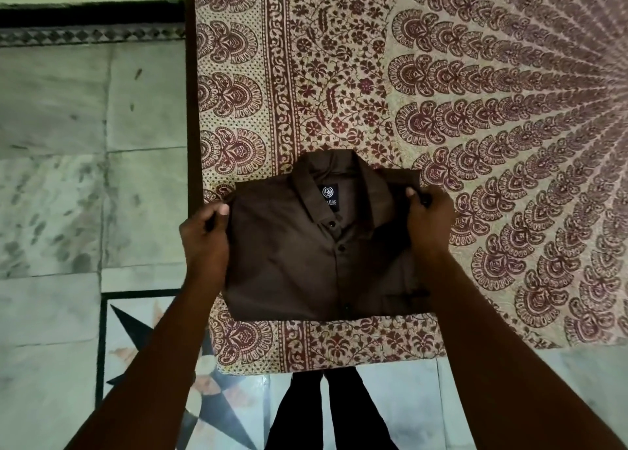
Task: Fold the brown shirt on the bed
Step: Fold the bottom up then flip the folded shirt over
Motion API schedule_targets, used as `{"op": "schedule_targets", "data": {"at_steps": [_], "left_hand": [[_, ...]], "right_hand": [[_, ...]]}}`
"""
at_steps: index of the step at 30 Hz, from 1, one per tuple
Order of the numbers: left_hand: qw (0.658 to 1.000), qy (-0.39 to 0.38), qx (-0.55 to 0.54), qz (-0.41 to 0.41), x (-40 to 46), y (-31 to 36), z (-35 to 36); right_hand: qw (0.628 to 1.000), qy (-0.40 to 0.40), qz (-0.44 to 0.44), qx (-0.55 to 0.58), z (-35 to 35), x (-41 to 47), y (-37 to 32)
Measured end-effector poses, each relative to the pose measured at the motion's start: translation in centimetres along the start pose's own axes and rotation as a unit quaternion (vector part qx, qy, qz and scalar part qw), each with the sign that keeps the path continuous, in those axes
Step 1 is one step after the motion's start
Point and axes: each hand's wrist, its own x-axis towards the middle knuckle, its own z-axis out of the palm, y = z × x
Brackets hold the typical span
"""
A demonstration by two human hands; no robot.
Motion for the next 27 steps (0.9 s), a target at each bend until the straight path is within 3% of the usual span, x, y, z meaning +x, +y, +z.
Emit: {"op": "schedule_targets", "data": {"at_steps": [5, 12, 17, 22, 27], "left_hand": [[0.996, -0.013, -0.081, -0.038, 0.8, -0.7, -0.7], [0.994, 0.079, 0.067, 0.047, -1.3, 1.3, 1.1], [0.995, 0.034, 0.093, -0.024, -2.8, 2.6, 2.4], [0.998, 0.018, 0.064, -0.006, -2.0, 2.2, 1.9], [0.998, 0.023, 0.061, -0.025, -1.4, 2.1, 2.6]], "right_hand": [[0.997, 0.008, -0.023, 0.071, -0.4, -0.3, 0.5], [0.995, -0.012, -0.042, 0.092, -1.0, 0.1, 0.5], [0.994, -0.033, -0.031, 0.095, -1.1, 0.4, 0.7], [0.991, -0.059, -0.055, 0.108, -1.7, 0.4, 0.3], [0.997, -0.023, -0.034, 0.061, -0.7, 1.1, 1.7]]}}
